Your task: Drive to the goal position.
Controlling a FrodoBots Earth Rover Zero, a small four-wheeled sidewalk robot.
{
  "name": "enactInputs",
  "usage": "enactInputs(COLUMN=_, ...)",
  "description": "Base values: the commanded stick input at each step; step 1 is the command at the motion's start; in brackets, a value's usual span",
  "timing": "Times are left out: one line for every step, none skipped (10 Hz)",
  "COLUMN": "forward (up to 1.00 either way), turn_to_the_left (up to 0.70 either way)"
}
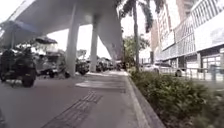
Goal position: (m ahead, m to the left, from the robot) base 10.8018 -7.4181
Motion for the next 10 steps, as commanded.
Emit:
enactInputs(forward=0.45, turn_to_the_left=0.00)
enactInputs(forward=0.45, turn_to_the_left=0.00)
enactInputs(forward=0.45, turn_to_the_left=0.00)
enactInputs(forward=0.45, turn_to_the_left=0.00)
enactInputs(forward=0.45, turn_to_the_left=0.00)
enactInputs(forward=0.45, turn_to_the_left=0.00)
enactInputs(forward=0.45, turn_to_the_left=0.00)
enactInputs(forward=0.45, turn_to_the_left=0.00)
enactInputs(forward=0.45, turn_to_the_left=0.00)
enactInputs(forward=0.45, turn_to_the_left=0.00)
